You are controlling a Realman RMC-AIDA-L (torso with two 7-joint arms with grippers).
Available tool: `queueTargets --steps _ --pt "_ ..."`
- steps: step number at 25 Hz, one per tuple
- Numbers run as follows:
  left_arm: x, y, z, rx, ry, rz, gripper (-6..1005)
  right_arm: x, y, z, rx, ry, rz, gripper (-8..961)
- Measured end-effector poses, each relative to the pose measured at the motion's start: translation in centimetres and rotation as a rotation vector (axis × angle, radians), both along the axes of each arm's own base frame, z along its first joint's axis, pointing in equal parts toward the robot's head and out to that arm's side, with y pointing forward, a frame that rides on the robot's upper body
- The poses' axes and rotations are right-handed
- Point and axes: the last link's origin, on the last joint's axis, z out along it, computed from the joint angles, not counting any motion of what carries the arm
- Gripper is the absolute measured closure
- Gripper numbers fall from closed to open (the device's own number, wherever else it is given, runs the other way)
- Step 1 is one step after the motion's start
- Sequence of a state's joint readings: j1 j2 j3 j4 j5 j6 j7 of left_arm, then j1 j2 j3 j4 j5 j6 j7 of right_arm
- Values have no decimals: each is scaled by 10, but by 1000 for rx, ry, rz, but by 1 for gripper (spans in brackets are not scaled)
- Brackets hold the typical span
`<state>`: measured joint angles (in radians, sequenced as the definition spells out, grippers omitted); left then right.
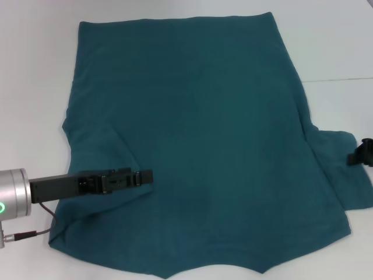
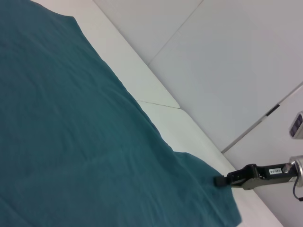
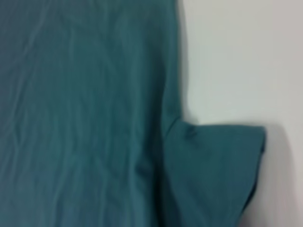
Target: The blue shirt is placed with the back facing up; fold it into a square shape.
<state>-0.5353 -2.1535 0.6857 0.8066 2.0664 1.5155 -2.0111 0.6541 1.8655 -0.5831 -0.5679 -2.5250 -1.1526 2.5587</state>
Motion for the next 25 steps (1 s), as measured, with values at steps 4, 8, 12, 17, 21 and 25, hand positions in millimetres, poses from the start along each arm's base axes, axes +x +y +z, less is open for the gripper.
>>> queueTargets --steps 4,8,12,17,21,25 --pt "0 0 0 0 -3 2 139 3 2 16 10 -63 -13 928" --pt "-1 0 0 2 -4 4 139 2 4 33 21 -102 -11 921" --pt "-3 -1 0 3 -3 12 139 -5 10 45 30 -116 11 914" --pt "-5 -3 0 4 -4 19 140 -19 19 53 24 -130 43 905" --pt "-5 -3 0 4 -4 19 140 -29 26 55 -7 -154 63 898" --pt "-4 -1 0 6 -3 17 140 -42 34 55 -26 -169 89 891"
